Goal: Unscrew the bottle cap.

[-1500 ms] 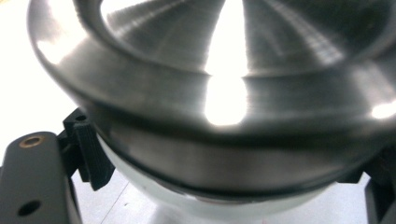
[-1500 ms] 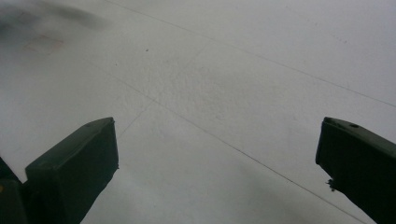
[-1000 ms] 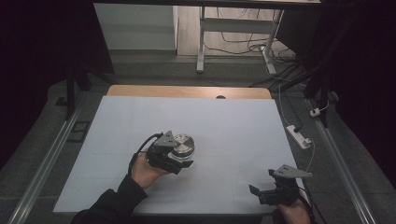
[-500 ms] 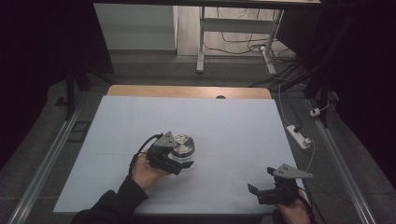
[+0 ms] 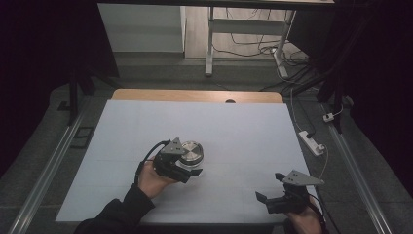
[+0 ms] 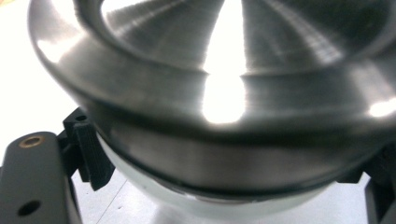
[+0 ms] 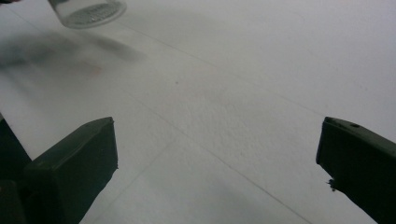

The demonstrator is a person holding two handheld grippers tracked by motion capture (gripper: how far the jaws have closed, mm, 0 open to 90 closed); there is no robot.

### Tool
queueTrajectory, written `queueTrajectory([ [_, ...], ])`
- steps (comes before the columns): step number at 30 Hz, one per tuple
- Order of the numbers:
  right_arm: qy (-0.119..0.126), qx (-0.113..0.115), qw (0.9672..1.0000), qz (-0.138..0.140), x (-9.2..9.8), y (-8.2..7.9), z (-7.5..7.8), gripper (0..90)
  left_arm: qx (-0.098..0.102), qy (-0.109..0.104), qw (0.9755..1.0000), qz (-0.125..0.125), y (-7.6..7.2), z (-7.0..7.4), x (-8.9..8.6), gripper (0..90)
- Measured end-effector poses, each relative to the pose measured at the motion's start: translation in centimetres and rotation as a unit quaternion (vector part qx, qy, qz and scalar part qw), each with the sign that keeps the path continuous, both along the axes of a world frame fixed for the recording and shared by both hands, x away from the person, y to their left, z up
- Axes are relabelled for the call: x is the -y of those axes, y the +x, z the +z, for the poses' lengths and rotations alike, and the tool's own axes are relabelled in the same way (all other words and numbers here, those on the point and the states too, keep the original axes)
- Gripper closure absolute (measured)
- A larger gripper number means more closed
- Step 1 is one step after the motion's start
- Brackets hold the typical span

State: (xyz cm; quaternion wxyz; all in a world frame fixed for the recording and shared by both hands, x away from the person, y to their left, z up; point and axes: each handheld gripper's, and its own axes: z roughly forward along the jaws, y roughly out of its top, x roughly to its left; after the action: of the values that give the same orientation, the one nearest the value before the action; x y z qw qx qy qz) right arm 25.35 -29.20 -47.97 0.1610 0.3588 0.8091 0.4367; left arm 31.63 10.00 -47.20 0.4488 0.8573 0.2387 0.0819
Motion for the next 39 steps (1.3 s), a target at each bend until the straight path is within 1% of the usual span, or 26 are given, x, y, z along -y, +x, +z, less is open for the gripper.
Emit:
queueTrajectory([
  [5, 0.003, 0.005, 0.9999, 0.015, -0.7, 0.1, 0.5, 0.0, 0.001, -0.002, 1.0, -0.001, 0.0, 0.0, 0.0, 15.4],
  [10, 0.012, 0.011, 0.9994, 0.031, -1.5, 0.3, 1.2, 0.0, 0.002, 0.0, 1.0, -0.001, 0.0, 0.0, 0.1, 15.4],
  [12, 0.019, 0.017, 0.9987, 0.044, -1.9, 0.3, 1.4, 0.0, 0.001, -0.001, 1.0, -0.002, 0.0, 0.0, 0.1, 15.4],
  [14, 0.025, 0.018, 0.9979, 0.057, -2.4, 0.4, 1.6, 0.0, 0.002, 0.0, 1.0, -0.002, 0.0, 0.0, 0.1, 15.4],
  [17, 0.024, 0.02, 0.9969, 0.073, -3.2, 0.5, 1.9, 0.0, 0.003, 0.0, 1.0, -0.001, 0.0, 0.0, 0.1, 15.4],
  [20, 0.026, 0.016, 0.9959, 0.085, -3.9, 0.7, 2.2, 0.0, 0.005, 0.0, 1.0, 0.0, 0.0, 0.0, 0.2, 15.4],
  [22, 0.02, 0.009, 0.9951, 0.096, -4.5, 0.9, 2.4, 0.0, 0.005, 0.0, 1.0, 0.0, 0.0, 0.0, 0.2, 15.4],
  [23, 0.016, 0.01, 0.9948, 0.1, -4.8, 1.0, 2.4, 0.0, 0.005, 0.0, 1.0, 0.0, 0.0, 0.0, 0.2, 15.4],
  [26, 0.01, 0.01, 0.9941, 0.108, -5.7, 1.3, 2.7, 0.0, 0.005, 0.002, 1.0, -0.001, 0.0, 0.0, 0.2, 15.4],
  [32, 0.021, -0.002, 0.9926, 0.119, -7.1, 2.1, 3.2, 0.0, 0.005, 0.003, 1.0, -0.001, 0.0, -0.1, 0.3, 15.4],
  [34, 0.017, 0.0, 0.9926, 0.12, -7.6, 2.3, 3.3, 0.0, 0.006, 0.003, 1.0, -0.001, 0.0, -0.1, 0.3, 15.4],
  [39, 0.018, -0.002, 0.9928, 0.118, -8.7, 2.8, 3.7, 0.0, 0.006, 0.003, 1.0, -0.001, -0.1, -0.1, 0.3, 15.4],
])
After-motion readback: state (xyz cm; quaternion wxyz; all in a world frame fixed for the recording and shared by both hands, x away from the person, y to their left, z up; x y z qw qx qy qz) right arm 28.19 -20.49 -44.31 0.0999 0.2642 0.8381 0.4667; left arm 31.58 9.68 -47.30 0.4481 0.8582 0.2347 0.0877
